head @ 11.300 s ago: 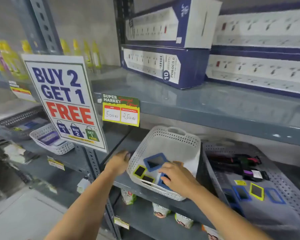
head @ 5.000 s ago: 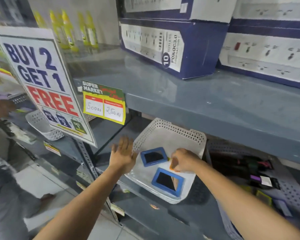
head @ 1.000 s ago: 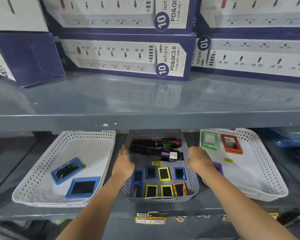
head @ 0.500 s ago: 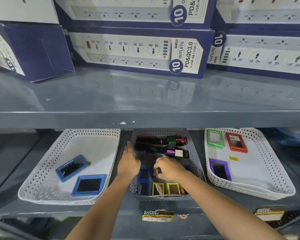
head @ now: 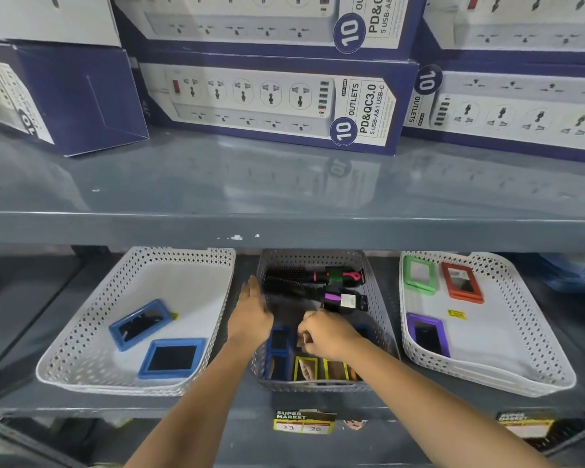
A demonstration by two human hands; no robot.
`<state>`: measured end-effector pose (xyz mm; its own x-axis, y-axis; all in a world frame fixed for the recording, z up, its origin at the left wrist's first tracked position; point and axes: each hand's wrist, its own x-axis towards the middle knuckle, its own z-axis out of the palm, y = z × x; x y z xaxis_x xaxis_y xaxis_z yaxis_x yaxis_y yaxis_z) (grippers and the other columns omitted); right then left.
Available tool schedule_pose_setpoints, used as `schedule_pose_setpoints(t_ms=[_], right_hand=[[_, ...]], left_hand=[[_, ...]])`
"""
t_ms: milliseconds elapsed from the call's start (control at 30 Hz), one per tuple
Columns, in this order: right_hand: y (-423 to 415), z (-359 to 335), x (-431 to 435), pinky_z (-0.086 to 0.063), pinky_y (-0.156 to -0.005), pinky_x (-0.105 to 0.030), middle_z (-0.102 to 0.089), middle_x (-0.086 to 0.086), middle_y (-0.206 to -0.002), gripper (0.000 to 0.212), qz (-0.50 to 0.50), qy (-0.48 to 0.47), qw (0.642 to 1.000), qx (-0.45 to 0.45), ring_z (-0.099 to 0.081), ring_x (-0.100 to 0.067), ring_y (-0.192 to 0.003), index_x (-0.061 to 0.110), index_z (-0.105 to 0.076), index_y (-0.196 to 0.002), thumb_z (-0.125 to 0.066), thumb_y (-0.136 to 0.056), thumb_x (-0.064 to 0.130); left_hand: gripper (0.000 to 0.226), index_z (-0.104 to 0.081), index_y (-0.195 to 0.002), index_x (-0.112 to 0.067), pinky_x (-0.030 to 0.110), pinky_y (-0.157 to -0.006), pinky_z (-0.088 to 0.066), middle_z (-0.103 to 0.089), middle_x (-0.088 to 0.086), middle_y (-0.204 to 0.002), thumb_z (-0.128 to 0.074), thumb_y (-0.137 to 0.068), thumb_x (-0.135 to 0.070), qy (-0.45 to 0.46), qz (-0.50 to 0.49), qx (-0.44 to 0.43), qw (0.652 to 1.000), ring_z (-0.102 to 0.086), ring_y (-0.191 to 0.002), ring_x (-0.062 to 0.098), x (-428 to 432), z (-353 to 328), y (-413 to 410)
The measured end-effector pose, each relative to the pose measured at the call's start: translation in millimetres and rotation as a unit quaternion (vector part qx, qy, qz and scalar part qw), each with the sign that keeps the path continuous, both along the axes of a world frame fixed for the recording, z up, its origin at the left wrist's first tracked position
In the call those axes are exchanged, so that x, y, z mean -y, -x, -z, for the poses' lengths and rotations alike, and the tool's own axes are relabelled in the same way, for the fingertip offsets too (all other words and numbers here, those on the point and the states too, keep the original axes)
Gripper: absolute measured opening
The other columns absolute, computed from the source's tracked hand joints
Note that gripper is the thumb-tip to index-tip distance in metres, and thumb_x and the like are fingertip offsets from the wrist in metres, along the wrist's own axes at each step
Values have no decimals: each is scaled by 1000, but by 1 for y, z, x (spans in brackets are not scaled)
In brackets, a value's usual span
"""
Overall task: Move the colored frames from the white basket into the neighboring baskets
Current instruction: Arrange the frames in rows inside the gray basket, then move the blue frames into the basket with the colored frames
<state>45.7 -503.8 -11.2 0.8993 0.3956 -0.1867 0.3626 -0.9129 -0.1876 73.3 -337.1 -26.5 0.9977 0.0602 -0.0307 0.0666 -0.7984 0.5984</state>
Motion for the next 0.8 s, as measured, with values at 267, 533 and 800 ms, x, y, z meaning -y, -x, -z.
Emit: schedule_pose_setpoints(t_ms=[267,533,800], right_hand=[[-22,-21,-7,-52,-85,-41,-58,1,-127,43,-3,-28,998,63,-60,-29,-110,22,-57,-128,-60,-89,39],[-28,-53,-114,-52,-86,-38,-64,-1,-117,30,-116,-111,982,101,-60,-27,-108,23,-66,-115,-56,-88,30],[-8,-24,-229,-42,-64,-31,-66,-12,-98,26,-179,31,983,-28,-64,-33,-90,11,-63,-88,-71,-74,30]], left_hand=[[61,-15,-149,-12,42,-121,-14,-12,10,-160,-34,-97,-36,-87,55,171,980,-5,-148,25,-27,-40,4],[60,-25,-147,-12,51,-116,-19,-12,12,-159,-30,-94,-39,-201,-155,106,962,-4,-148,29,-235,-51,23],[65,-6,-150,-15,55,-117,-6,7,10,-160,-19,-97,-49,-180,-211,-50,959,13,-147,25,-287,-8,43]])
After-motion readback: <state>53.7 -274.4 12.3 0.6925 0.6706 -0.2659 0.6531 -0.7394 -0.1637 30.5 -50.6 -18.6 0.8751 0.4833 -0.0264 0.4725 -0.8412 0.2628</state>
